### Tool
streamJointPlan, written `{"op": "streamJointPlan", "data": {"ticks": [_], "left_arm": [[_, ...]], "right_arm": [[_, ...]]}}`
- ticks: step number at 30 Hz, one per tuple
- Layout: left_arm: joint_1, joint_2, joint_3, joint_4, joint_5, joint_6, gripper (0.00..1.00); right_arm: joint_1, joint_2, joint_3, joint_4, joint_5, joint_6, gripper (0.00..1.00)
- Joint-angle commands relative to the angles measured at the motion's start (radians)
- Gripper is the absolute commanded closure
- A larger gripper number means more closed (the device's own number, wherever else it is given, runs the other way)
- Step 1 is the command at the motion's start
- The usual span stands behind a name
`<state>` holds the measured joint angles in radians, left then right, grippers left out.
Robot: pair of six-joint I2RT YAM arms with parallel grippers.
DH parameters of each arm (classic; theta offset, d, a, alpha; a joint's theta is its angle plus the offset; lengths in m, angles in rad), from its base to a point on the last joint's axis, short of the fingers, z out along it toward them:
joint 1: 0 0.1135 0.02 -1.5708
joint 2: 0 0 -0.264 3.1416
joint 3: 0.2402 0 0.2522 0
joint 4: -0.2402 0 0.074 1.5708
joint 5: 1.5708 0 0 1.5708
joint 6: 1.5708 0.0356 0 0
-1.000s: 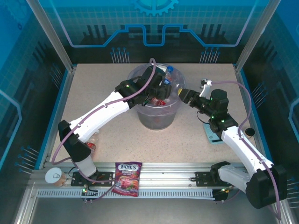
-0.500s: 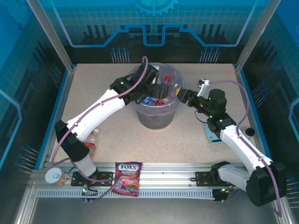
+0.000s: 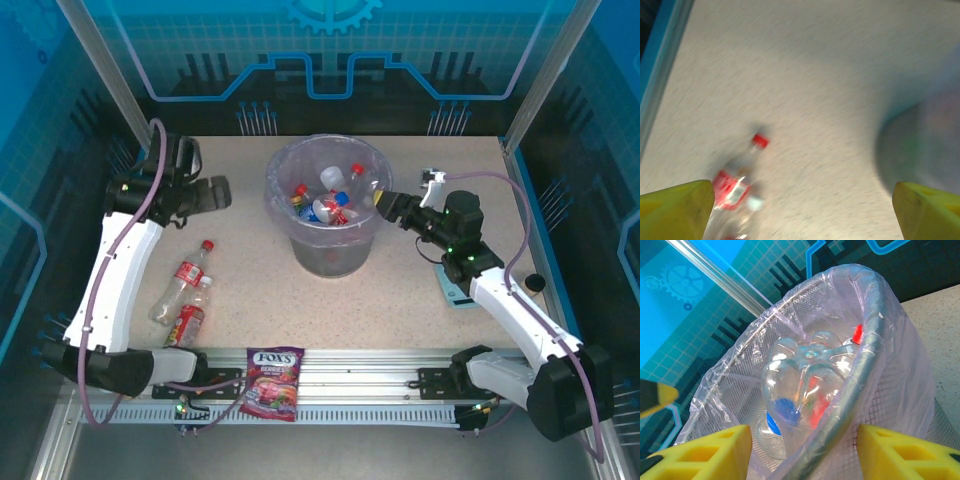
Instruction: Put the plastic bottles in the bin
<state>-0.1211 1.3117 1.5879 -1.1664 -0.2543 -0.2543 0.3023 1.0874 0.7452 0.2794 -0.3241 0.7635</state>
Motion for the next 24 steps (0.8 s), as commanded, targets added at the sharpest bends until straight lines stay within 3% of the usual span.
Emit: {"op": "streamJointPlan", "data": {"ticks": [1,6,15,24], "left_arm": [[0.063,0.048,-0.142,-0.033,-0.024,0.136,0.04],[0.155,0.192,-0.258,0.004,0.021,0.232,0.02],[0.236,0.388,-0.25,0.069,0.04,0.391,0.01],[0.276,0.507,-0.262,0.102,0.06,0.411,0.01]], "right_arm": [[0.027,0.024,0.027,0.085,-0.062,0.008,0.42],[0.03,0.069,0.032,0.108,-0.093,0.017,0.41],[0.029,0.078,0.039,0.095,-0.09,0.003,0.41],[0.029,0.068,0.037,0.122,-0.095,0.017,0.41]]}}
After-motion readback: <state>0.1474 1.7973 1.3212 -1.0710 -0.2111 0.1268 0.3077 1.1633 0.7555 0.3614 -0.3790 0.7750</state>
